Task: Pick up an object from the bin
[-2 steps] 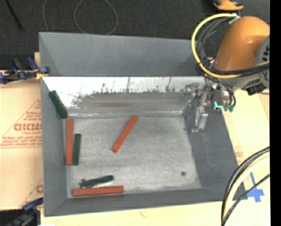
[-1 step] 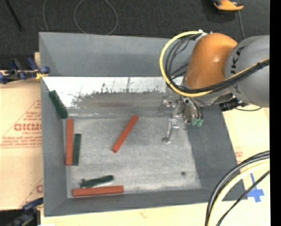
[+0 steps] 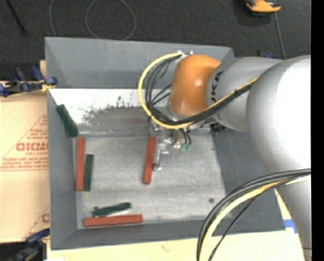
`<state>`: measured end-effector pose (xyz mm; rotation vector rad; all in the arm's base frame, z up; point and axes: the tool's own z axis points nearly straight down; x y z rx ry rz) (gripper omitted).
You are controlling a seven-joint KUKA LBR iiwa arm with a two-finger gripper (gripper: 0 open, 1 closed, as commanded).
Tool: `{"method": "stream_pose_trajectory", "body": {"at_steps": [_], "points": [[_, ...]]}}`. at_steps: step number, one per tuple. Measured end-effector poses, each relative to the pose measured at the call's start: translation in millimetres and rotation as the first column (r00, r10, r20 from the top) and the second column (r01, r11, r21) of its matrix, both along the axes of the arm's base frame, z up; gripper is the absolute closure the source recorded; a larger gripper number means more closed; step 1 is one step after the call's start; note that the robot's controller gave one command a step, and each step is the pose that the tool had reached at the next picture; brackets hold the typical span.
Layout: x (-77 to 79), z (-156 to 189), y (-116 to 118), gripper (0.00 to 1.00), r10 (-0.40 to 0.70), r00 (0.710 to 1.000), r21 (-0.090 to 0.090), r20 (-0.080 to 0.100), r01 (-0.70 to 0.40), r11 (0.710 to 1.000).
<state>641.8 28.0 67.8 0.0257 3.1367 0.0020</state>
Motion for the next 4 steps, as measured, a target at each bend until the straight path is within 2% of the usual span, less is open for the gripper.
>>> {"method": "stream_pose_trajectory", "body": {"at_steps": [1, 2, 3, 4], "points": [[-3.7, 4.2, -17.1, 0.00, 0.019, 1.000, -0.001, 0.000, -0.019, 1.000], [9.0, 6.8, 56.8, 0.00, 0.163, 0.987, 0.000, 0.004, -0.163, 0.987], [8.8, 6.5, 53.5, 1.00, 0.160, 0.987, -0.001, 0.002, -0.160, 0.987], [-4.9, 174.2, 26.2, 1.00, 0.169, 0.986, -0.004, 0.009, -0.169, 0.986]]}}
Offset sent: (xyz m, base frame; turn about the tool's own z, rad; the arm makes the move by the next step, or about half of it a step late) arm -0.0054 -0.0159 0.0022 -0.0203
